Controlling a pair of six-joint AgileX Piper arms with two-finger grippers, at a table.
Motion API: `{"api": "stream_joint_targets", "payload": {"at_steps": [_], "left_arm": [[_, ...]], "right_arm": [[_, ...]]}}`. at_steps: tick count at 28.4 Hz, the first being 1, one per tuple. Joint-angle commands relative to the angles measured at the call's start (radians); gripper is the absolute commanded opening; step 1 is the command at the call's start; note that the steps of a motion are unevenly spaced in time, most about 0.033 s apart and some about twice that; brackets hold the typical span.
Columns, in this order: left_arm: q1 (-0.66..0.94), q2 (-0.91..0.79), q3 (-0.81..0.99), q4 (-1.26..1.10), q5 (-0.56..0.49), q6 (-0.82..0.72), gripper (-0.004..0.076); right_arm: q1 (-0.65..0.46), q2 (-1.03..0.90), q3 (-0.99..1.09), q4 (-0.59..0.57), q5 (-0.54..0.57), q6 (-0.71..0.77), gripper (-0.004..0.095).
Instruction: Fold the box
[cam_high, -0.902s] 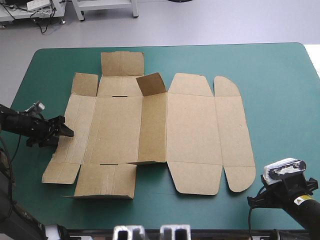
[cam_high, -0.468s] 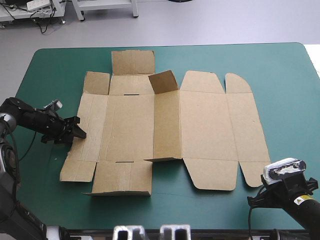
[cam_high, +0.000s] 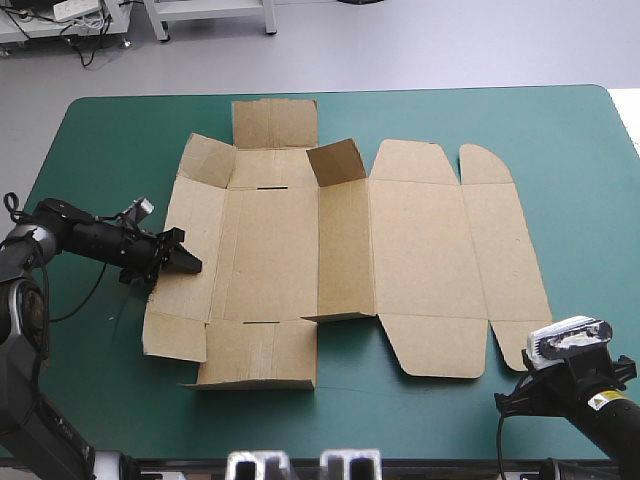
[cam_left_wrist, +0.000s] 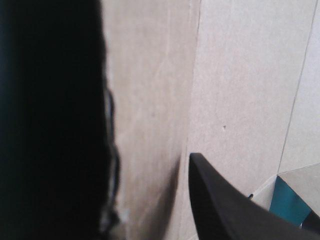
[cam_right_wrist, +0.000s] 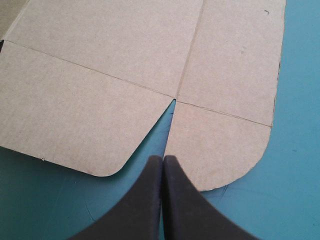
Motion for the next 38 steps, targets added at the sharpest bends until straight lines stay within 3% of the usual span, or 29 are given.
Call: {"api": "stream_joint_targets", "payload": {"at_steps": [1,5,12,16,21,29,35,38], "left_arm": [[-0.01,-0.034,-0.012,-0.03,0.102,-0.05,0.0195],[-0.01,-0.045,-0.012,-0.032,0.102,-0.121,-0.0013],[-0.019,-0.142,-0.129,-0.019,0.1,-0.075,-0.001],[-0.085,-0.23,-0.265,0.132,0.101,-0.029,-0.001],[-0.253,-0.318,-0.419,0.456,0.095,-0.011,-0.001],[-0.509,-0.332,-0.516,0.66,0.08,0.153,-0.001],[-0.671,-0.332,-0.516,0.831,-0.099,0.212,-0.001],[-0.768,-0.332,-0.516,0.885,-0.323,0.279,-0.001]], "right_arm": [[0.002,0.007,-0.023,0.024,-0.049,-0.006,-0.0024],[0.002,0.007,-0.023,0.024,-0.049,-0.006,-0.0024],[0.002,0.007,-0.023,0.03,-0.048,-0.006,-0.0024],[0.002,0.007,-0.023,0.032,-0.045,-0.006,-0.0024],[0.002,0.007,-0.023,0.032,-0.045,-0.006,-0.0024],[0.002,0.007,-0.023,0.032,-0.041,-0.006,-0.0024],[0.002,0.007,-0.023,0.032,-0.039,-0.006,-0.0023],[0.002,0.007,-0.023,0.032,-0.039,-0.006,-0.0024]]}}
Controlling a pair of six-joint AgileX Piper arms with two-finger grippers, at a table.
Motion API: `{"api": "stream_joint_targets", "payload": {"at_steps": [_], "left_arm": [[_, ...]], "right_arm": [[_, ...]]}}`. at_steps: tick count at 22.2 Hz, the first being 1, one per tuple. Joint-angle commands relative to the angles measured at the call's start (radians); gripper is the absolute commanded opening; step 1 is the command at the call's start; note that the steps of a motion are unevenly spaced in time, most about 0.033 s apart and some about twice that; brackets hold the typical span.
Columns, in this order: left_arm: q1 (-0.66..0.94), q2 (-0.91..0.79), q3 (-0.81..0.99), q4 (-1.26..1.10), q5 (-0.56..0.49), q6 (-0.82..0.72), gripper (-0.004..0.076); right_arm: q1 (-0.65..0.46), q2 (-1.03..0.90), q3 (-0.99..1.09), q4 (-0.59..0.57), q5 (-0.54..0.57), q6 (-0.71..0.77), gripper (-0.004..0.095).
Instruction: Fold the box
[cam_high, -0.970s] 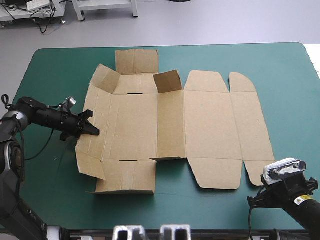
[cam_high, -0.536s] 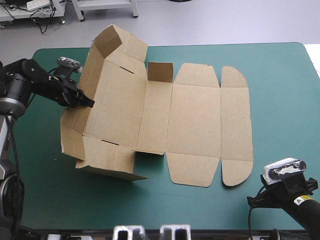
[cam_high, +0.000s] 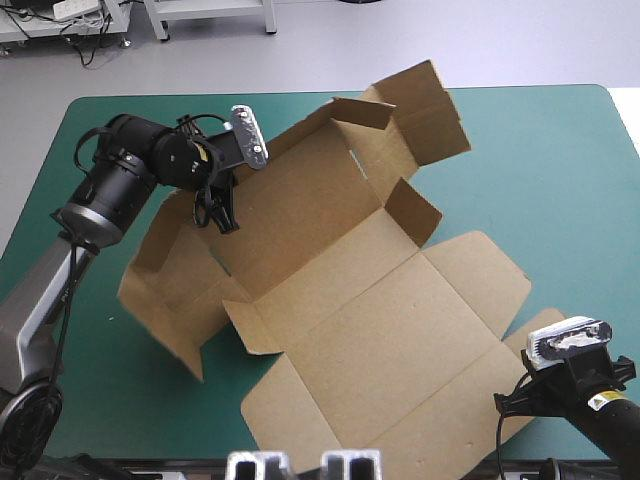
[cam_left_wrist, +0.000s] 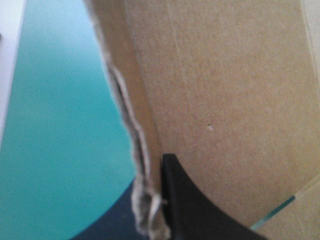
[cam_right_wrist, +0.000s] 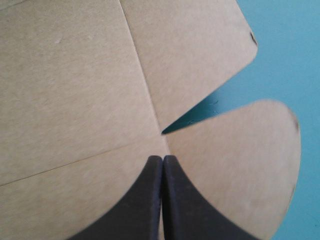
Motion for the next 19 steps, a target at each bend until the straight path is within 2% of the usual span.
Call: {"api": "stream_joint_targets", "payload": {"at_steps": [1,2,4,7,10,12,13,19], "left_arm": [[-0.059,-0.044,-0.035,0.022,-0.233,0.062,-0.001],[-0.089,-0.044,-0.035,0.022,-0.327,0.095,-0.001],[-0.124,-0.044,-0.035,0.022,-0.418,0.143,-0.001],[-0.174,-0.044,-0.035,0.027,-0.423,0.246,-0.001],[-0.219,-0.044,-0.025,0.103,-0.402,0.259,-0.001],[-0.235,-0.044,0.008,0.24,-0.444,0.186,-0.001],[-0.244,-0.046,0.036,0.354,-0.478,0.089,-0.001],[-0.305,-0.055,0.144,0.725,-0.487,-0.281,-0.001]], "right_arm": [[0.002,0.007,-0.023,0.029,-0.04,-0.007,-0.0024],[0.002,0.007,-0.023,0.029,-0.04,-0.007,-0.0024],[0.002,0.007,-0.023,0.029,-0.04,-0.007,-0.0024],[0.002,0.007,-0.023,0.029,-0.042,-0.007,-0.0024],[0.002,0.007,-0.023,0.029,-0.042,-0.007,-0.0024],[0.002,0.007,-0.03,0.045,-0.036,-0.007,-0.0023],[0.002,0.007,-0.047,0.073,-0.032,-0.005,-0.0023],[0.002,0.022,-0.202,0.118,0.007,0.026,-0.0023]]}}
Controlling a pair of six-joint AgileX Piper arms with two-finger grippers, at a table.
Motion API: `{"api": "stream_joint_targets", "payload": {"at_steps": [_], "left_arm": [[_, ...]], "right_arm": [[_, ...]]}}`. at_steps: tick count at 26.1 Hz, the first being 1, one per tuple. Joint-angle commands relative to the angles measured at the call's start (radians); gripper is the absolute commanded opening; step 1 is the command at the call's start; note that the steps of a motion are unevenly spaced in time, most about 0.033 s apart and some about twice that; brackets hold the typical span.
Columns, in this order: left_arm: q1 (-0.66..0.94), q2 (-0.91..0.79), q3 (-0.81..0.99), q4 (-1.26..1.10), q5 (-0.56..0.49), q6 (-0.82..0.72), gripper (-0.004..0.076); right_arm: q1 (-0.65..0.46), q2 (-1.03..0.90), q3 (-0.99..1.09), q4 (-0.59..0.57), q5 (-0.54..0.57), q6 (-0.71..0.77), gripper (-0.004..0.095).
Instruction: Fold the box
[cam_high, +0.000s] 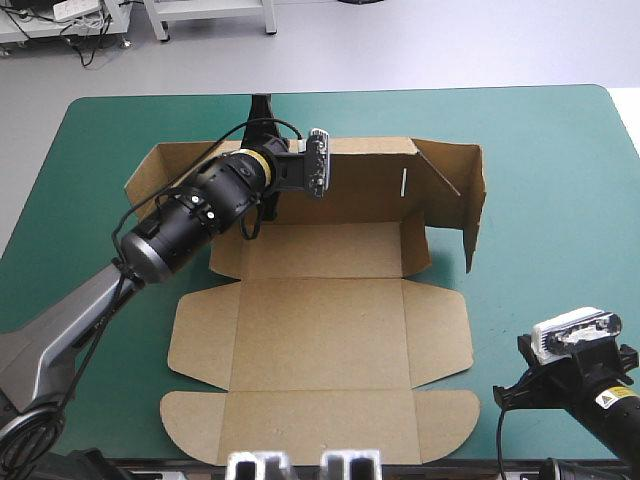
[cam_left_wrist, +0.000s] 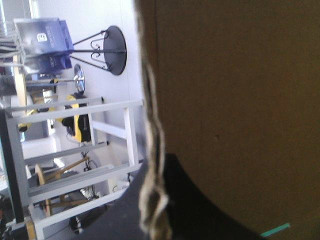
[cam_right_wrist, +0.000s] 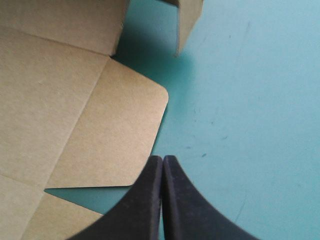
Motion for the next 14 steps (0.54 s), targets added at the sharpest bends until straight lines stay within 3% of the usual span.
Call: {"api": "stream_joint_targets", "payload": {"at_steps": [1,6,14], "left_arm": [[-0.054,-0.061,0.037,0.246,-0.082,-0.223,-0.001],[-0.13,-0.075,0.146,0.508,-0.08,-0.535,-0.001],[-0.138,-0.075,0.291,0.775,-0.055,-0.817,-0.001]], "right_arm": [[0.002,0.03,-0.134,0.05,-0.025,0.029,-0.0023],[0.002,0.147,-0.376,0.07,-0.014,0.071,-0.0023],[0.002,0.49,-0.785,0.188,0.03,0.071,-0.0023]]}}
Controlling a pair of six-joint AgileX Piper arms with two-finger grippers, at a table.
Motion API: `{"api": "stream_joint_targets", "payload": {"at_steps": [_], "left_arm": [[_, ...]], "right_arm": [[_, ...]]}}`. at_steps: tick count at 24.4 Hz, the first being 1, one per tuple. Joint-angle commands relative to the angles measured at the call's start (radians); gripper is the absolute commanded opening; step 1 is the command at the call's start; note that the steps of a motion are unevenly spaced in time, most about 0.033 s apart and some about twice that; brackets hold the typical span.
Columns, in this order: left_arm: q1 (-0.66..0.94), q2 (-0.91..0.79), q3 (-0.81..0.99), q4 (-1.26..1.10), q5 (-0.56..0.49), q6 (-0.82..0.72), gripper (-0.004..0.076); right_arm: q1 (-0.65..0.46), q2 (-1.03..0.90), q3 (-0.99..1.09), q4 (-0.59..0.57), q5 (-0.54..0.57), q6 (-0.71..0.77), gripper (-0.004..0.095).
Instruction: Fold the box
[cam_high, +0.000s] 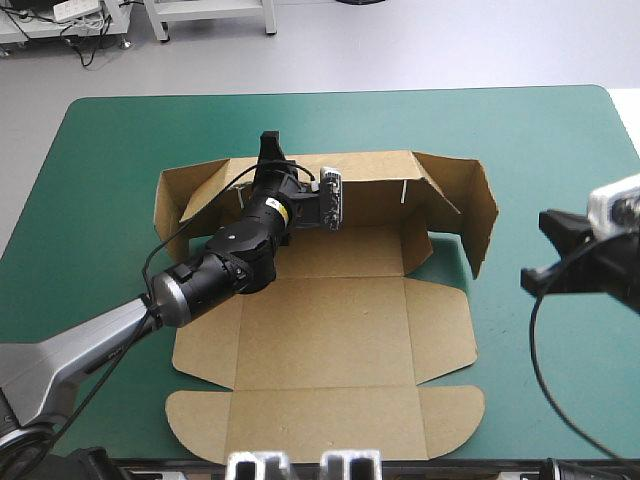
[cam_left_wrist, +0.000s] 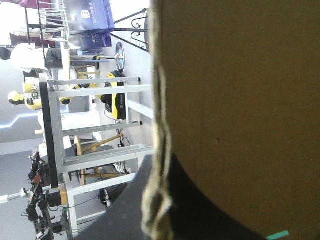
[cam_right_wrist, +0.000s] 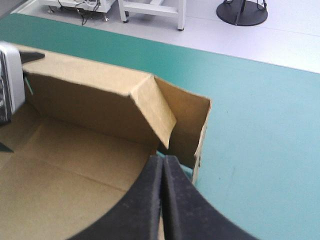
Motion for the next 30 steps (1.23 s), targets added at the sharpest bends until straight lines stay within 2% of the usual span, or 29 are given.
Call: {"api": "stream_joint_targets", "payload": {"at_steps": [1,3,6,9,13,17,21,30], "left_arm": [[-0.005,-0.049,0.017,0.149,0.006,-0.117,-0.001],[-0.005,-0.049,0.036,0.202,0.011,-0.178,-0.001],[-0.018,-0.049,0.053,0.331,0.011,-0.315,-0.001],[-0.041,-0.049,0.053,0.373,0.011,-0.336,-0.001],[-0.051,-0.049,0.053,0.381,-0.01,-0.33,-0.001],[-0.051,-0.049,0.053,0.381,-0.011,-0.33,-0.001],[-0.051,-0.048,0.053,0.381,-0.011,-0.33,-0.001],[-0.051,-0.048,0.053,0.378,0.0,-0.33,-0.001]], "right_arm": [[0.002,0.151,-0.166,0.076,-0.034,-0.001,-0.0023],[0.002,0.237,-0.244,0.096,-0.016,-0.001,-0.0023],[0.002,0.477,-0.422,0.195,0.047,-0.01,-0.0023],[0.014,0.63,-0.509,0.228,0.061,-0.012,-0.0023],[0.097,0.808,-0.609,0.208,0.061,-0.014,-0.0022],[0.161,0.954,-0.69,0.098,0.075,0.04,-0.0023],[0.159,1.044,-0.698,0.058,0.142,0.042,-0.0023],[0.159,1.027,-0.656,0.041,0.144,0.027,-0.0023]]}}
